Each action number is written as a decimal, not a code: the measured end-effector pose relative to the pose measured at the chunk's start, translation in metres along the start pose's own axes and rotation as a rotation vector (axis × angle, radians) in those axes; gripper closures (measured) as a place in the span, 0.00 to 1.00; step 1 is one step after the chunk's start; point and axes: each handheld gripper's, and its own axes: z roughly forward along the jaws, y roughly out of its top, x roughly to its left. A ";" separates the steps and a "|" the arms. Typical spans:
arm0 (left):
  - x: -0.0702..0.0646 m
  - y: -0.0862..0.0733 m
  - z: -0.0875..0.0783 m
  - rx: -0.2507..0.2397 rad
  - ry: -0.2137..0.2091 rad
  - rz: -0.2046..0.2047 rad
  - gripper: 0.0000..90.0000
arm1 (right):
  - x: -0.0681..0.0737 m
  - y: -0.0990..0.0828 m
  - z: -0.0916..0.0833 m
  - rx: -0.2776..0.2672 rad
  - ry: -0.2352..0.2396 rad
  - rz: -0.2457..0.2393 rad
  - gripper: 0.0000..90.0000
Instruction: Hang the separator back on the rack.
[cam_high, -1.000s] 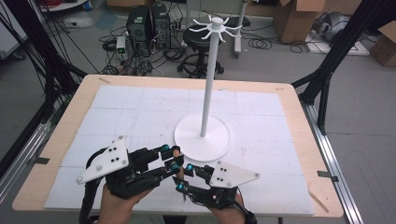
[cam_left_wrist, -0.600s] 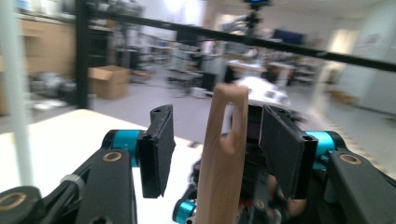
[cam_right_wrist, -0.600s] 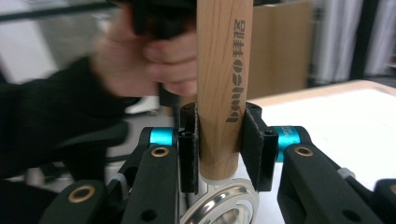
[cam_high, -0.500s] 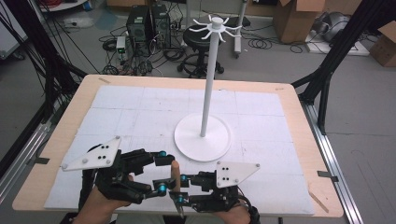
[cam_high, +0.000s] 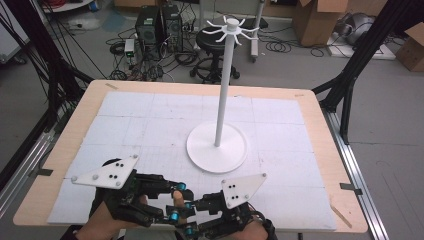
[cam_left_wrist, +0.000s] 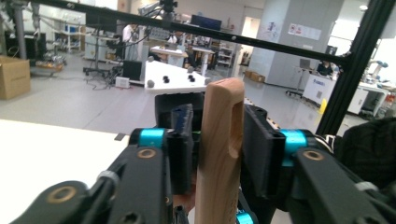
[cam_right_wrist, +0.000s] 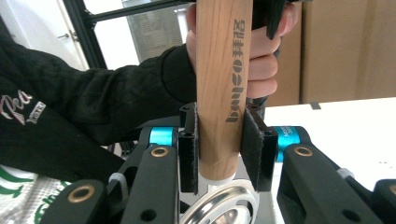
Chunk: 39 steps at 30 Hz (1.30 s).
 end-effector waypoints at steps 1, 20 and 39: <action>0.000 0.000 0.000 -0.003 -0.006 0.000 0.79 | 0.000 0.000 0.000 0.000 0.002 0.000 0.77; -0.011 0.013 -0.004 -0.003 0.412 0.064 0.81 | 0.008 0.012 0.003 -0.011 -0.385 -0.036 0.49; -0.007 0.011 -0.006 -0.032 0.471 0.034 0.80 | -0.002 0.014 0.006 -0.026 -0.388 -0.020 0.79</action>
